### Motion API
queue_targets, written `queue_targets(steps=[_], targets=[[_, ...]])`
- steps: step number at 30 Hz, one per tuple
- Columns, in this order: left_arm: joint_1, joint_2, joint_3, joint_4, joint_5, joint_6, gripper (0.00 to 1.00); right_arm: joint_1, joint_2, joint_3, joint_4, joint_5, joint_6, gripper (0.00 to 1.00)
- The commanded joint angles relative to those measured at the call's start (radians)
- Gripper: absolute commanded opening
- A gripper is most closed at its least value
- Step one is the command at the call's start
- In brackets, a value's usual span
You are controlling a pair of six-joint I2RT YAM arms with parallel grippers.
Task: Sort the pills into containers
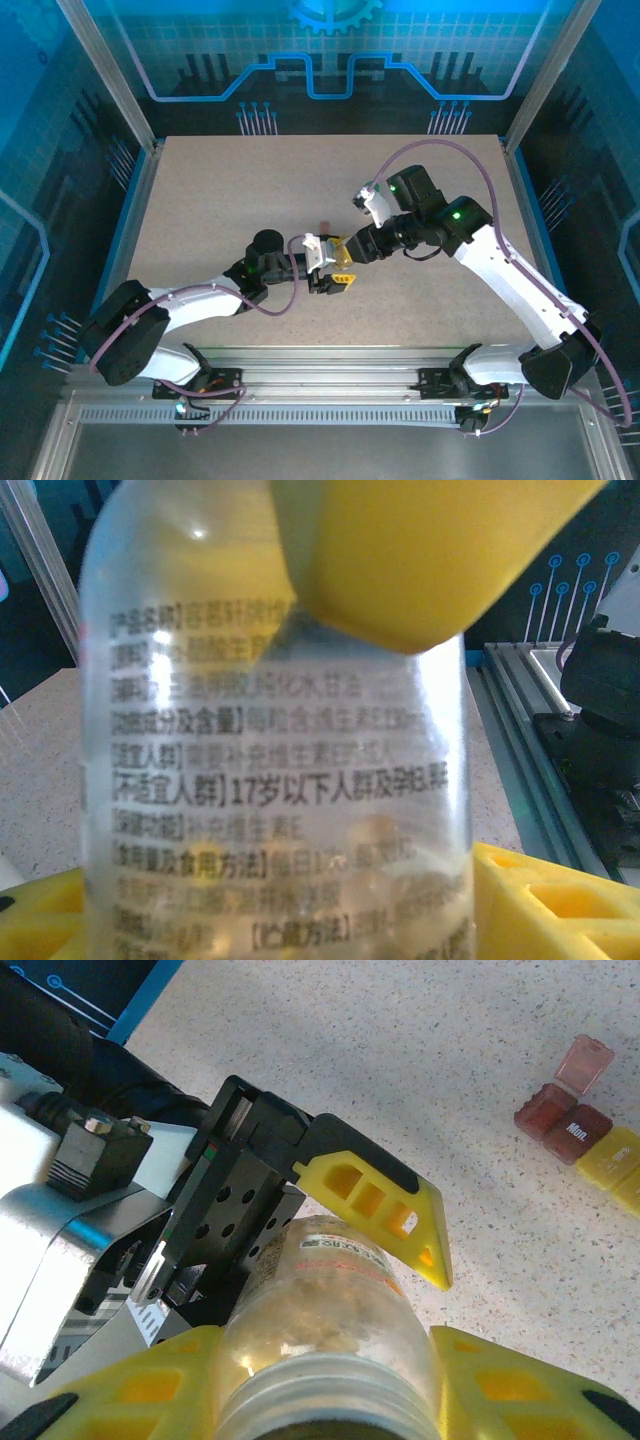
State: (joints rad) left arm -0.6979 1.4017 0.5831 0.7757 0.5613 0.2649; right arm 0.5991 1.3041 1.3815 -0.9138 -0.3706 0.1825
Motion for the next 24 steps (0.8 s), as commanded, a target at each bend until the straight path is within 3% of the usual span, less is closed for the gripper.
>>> queue_targets(steps=[1, 8, 24], targets=[[-0.023, -0.004, 0.029, 0.02, 0.025, 0.026, 0.67, -0.009, 0.009, 0.008, 0.015, -0.006, 0.007, 0.45], [-0.032, -0.002, 0.035, 0.008, 0.013, 0.04, 0.69, -0.004, 0.018, 0.004, 0.018, -0.006, 0.009, 0.44], [-0.037, -0.013, 0.004, 0.075, 0.014, 0.044, 0.56, -0.004, 0.012, -0.004, 0.016, 0.016, 0.007, 0.45]])
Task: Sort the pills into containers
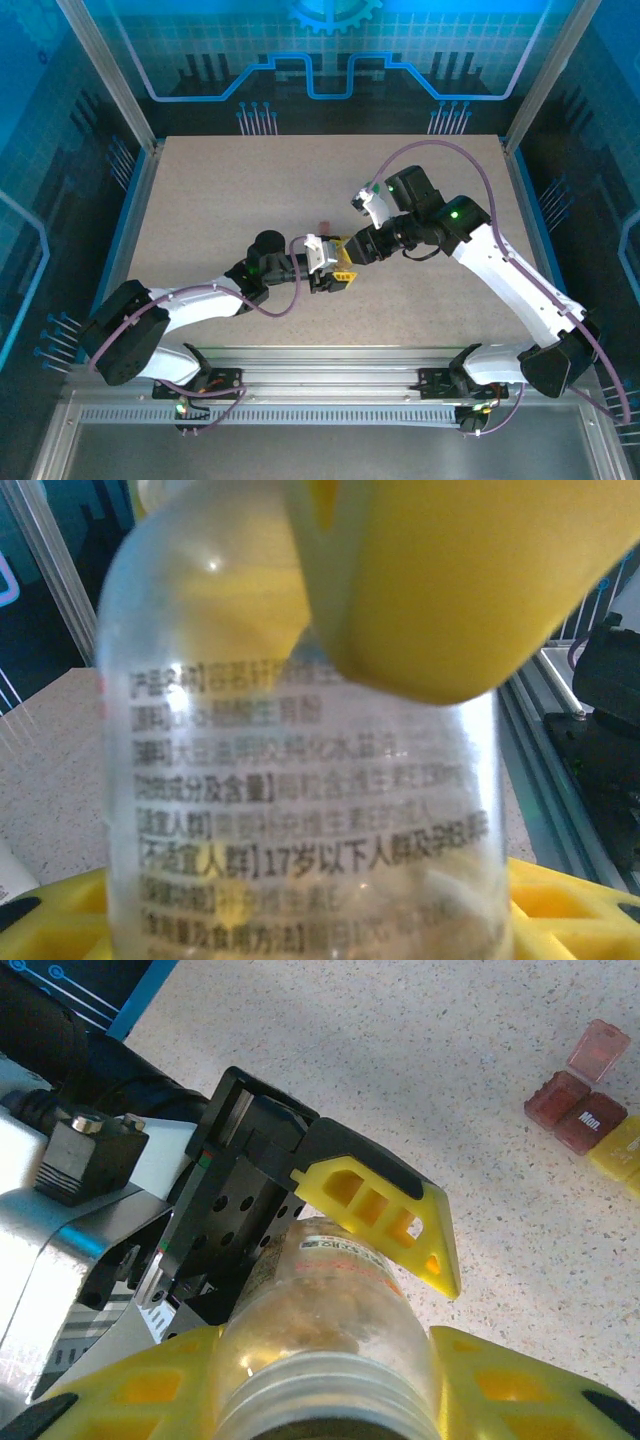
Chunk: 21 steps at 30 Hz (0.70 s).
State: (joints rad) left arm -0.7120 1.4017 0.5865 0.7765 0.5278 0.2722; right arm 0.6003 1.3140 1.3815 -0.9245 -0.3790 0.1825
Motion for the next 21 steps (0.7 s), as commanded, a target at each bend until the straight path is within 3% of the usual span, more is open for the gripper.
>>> queue_targets(steps=[1, 12, 21], targets=[[-0.023, -0.013, -0.001, 0.076, 0.048, 0.037, 0.56, -0.007, 0.0, -0.005, 0.027, 0.027, 0.008, 0.46], [-0.024, 0.0, -0.026, 0.125, 0.024, 0.033, 0.46, -0.007, -0.015, 0.001, 0.032, 0.056, 0.02, 0.56], [-0.024, 0.039, -0.034, 0.16, -0.027, 0.003, 0.2, -0.021, -0.057, 0.013, 0.044, 0.129, 0.044, 0.63]])
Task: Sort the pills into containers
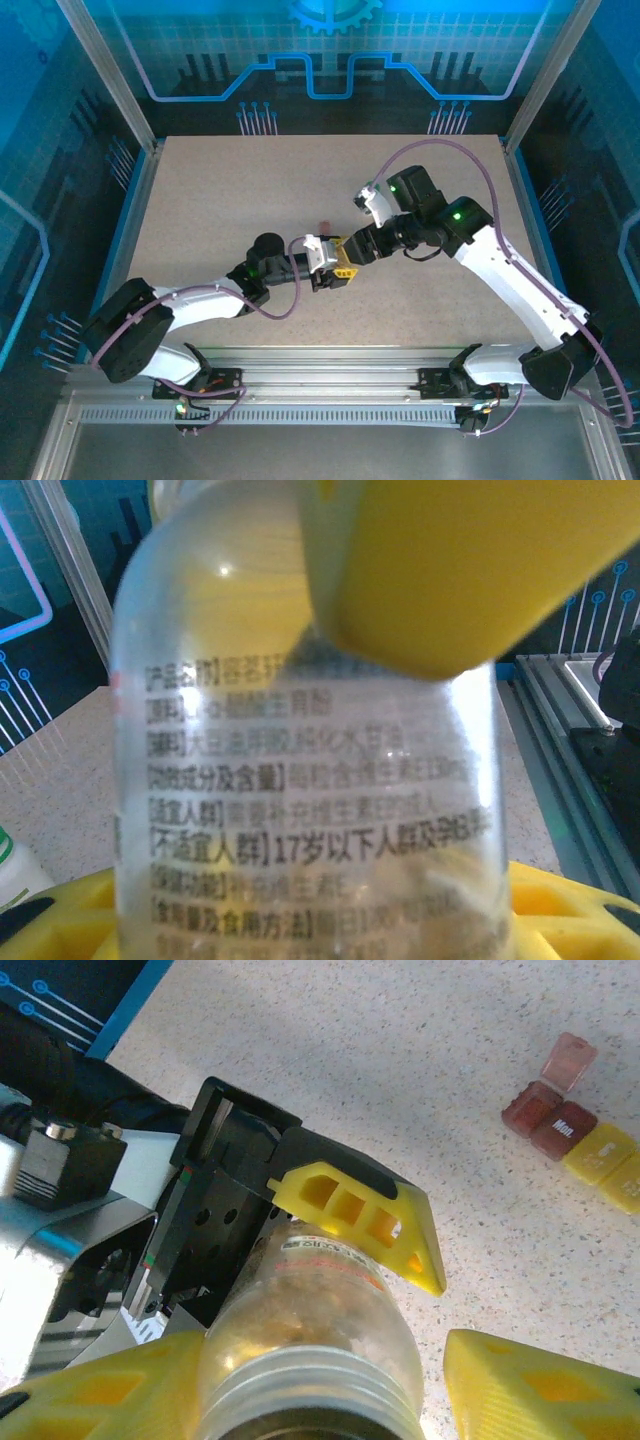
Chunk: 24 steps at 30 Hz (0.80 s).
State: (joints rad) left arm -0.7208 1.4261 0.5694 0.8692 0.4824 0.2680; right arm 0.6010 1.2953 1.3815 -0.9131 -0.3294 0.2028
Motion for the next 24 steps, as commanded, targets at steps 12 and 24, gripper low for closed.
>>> queue_targets(steps=[12, 24], targets=[[-0.014, 0.075, 0.012, 0.078, -0.078, -0.085, 0.0, -0.019, -0.169, 0.026, 0.107, 0.273, 0.117, 0.62], [-0.024, 0.187, 0.014, 0.352, -0.358, -0.199, 0.0, 0.071, -0.169, -0.158, 0.468, 0.508, 0.369, 0.63]])
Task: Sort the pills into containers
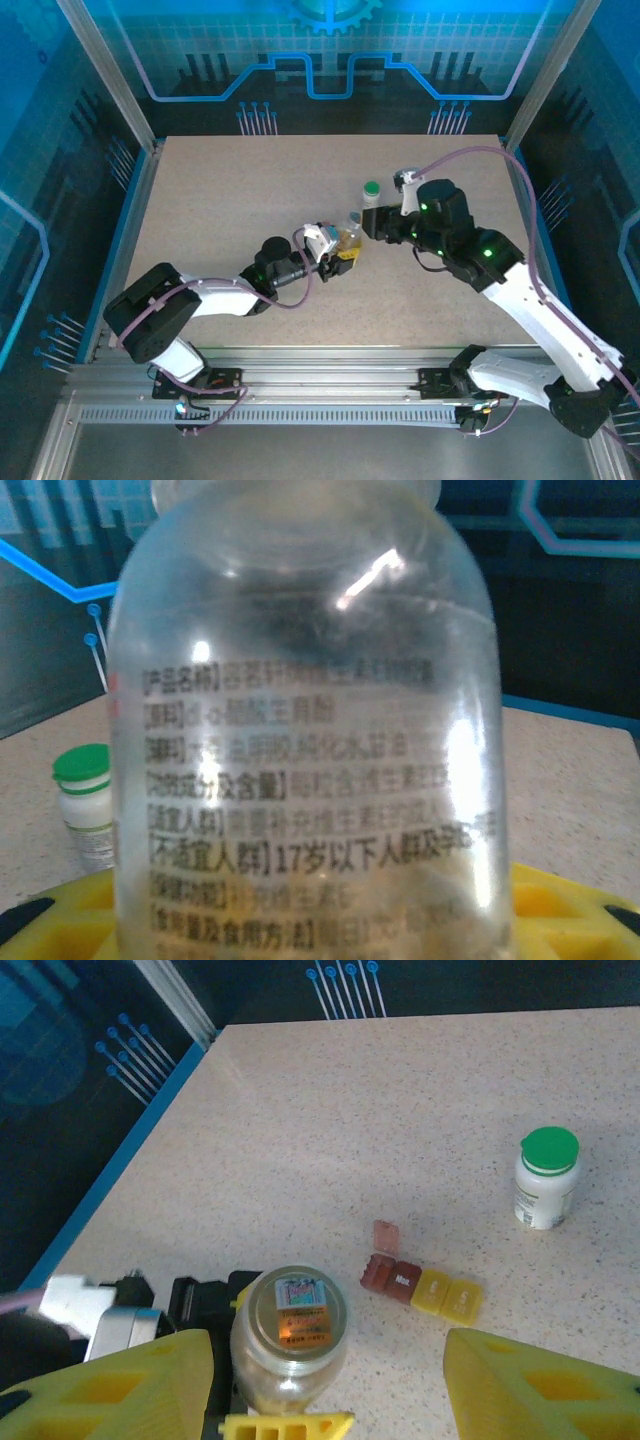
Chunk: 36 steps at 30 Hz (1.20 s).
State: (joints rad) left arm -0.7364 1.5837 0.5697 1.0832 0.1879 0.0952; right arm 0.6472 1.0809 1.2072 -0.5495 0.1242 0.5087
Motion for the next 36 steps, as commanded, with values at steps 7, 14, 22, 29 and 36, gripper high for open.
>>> queue_targets(steps=[7, 14, 22, 29, 36], targets=[[-0.008, 0.055, 0.015, 0.189, -0.073, -0.028, 0.0, 0.074, 0.177, 0.091, 0.082, 0.08, 0.061, 0.66], [-0.009, 0.039, 0.011, 0.184, -0.078, -0.022, 0.0, 0.078, 0.186, 0.068, 0.097, 0.103, 0.069, 0.58], [-0.015, 0.039, 0.01, 0.188, -0.076, -0.016, 0.0, 0.076, 0.179, 0.046, 0.118, 0.089, 0.083, 0.54], [-0.018, 0.024, 0.012, 0.195, -0.081, -0.012, 0.0, 0.074, 0.19, 0.033, 0.12, 0.07, 0.09, 0.54], [-0.019, 0.008, 0.014, 0.189, -0.084, -0.01, 0.0, 0.074, 0.179, 0.005, 0.131, 0.065, 0.1, 0.5]])
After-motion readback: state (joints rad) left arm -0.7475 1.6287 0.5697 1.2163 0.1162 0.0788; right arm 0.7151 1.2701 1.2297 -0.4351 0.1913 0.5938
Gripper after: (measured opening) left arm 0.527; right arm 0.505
